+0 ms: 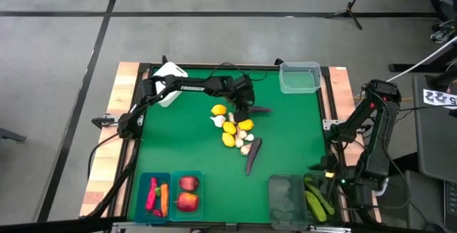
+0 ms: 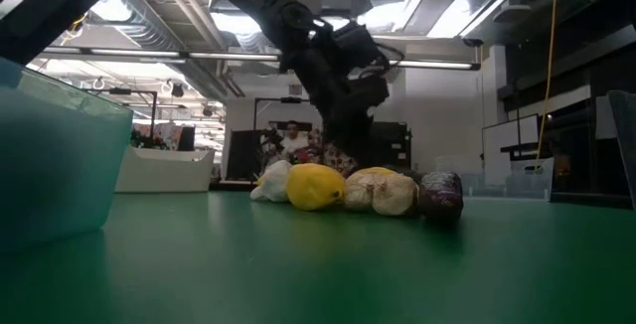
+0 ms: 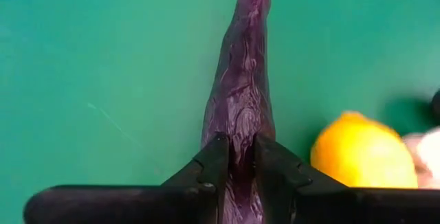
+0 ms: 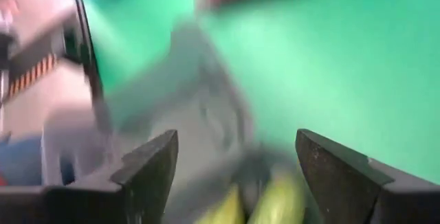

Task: Sort produce into baskets
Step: Put the eggplant into the transparent bin

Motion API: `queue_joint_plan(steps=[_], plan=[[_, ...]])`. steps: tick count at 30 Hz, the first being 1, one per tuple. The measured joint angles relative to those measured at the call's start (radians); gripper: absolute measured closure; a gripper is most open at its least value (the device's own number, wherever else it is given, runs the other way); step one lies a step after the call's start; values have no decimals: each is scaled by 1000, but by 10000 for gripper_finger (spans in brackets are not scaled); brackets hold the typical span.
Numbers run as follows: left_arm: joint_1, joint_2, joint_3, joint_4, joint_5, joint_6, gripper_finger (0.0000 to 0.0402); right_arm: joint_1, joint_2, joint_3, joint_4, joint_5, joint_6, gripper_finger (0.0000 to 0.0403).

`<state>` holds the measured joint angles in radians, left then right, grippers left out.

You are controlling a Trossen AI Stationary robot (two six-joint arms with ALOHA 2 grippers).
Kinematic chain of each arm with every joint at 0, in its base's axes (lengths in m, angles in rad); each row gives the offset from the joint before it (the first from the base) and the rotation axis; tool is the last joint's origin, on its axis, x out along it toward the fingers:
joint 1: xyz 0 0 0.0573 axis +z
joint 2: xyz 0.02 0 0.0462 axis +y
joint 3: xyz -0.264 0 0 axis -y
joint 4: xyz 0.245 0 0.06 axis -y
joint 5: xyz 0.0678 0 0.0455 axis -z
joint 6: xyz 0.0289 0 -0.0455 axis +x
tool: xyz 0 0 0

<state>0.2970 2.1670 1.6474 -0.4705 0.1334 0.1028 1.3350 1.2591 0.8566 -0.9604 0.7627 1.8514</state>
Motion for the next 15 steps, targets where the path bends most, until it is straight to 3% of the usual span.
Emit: queue_joint_plan(steps=[4, 9, 15], plan=[[-4, 0, 54, 6, 2, -13, 359, -13, 0, 0, -110, 253, 0, 109], [-9, -16, 107, 14, 6, -71, 361, -104, 0, 0, -185, 493, -4, 109], [-8, -132, 110, 95, 21, -82, 367, -221, 0, 0, -195, 761, -74, 109]])
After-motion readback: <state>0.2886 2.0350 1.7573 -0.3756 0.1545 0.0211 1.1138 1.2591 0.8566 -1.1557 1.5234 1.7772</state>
